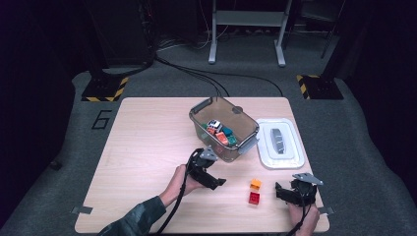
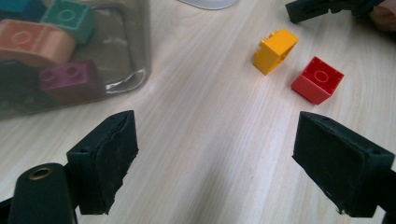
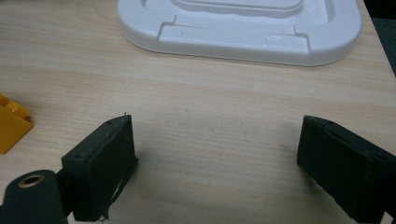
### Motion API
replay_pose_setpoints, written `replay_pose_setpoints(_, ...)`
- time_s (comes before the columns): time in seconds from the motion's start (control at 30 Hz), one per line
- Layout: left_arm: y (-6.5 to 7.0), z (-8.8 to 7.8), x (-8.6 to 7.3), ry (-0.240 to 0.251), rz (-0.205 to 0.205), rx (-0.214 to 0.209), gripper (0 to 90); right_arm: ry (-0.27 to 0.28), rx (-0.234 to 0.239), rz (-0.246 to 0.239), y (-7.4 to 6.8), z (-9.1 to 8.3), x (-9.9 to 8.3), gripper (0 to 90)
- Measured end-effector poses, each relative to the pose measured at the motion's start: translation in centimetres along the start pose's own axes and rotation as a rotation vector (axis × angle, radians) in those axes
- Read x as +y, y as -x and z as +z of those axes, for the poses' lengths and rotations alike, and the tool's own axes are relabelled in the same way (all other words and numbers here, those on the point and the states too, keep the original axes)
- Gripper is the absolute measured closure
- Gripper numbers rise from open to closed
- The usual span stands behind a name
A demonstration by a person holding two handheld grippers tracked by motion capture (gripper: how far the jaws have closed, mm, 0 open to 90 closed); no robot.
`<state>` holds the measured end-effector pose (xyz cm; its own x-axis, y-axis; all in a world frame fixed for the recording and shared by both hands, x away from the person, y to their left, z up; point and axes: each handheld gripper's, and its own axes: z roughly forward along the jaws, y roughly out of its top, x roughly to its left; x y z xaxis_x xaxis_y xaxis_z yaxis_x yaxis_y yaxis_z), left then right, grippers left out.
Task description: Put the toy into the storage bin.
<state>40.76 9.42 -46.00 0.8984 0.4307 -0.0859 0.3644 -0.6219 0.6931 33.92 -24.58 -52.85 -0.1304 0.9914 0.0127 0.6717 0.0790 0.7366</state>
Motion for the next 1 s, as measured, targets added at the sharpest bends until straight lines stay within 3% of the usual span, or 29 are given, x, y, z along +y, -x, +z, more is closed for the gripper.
replay_pose_setpoints(0.23, 1.5, 1.8, 0.3, -0.001, 0.018, -0.049, 13.0, -0.001, 0.0, 0.0, 0.0, 0.0, 0.0, 10.4)
replay_pose_setpoints(0.43, 3.0, 2.7, 0.9, 0.005, 0.068, -0.066, 13.0, 0.0, 0.0, 0.001, 0.0, 0.0, 0.0, 10.5)
replay_pose_setpoints(0.57, 4.0, 3.5, 1.0, 0.019, 0.09, -0.104, 15.4, 0.0, 0.0, 0.001, 0.0, 0.0, 0.0, 10.4)
replay_pose_setpoints(0.8, 6.0, 5.3, 1.3, 0.014, 0.172, -0.187, 18.7, -0.001, 0.0, 0.001, 0.0, 0.0, 0.0, 10.4)
replay_pose_setpoints(1.0, 6.8, 6.8, 1.7, 0.007, 0.197, -0.213, 21.6, -0.001, 0.0, 0.001, 0.0, 0.0, 0.0, 10.4)
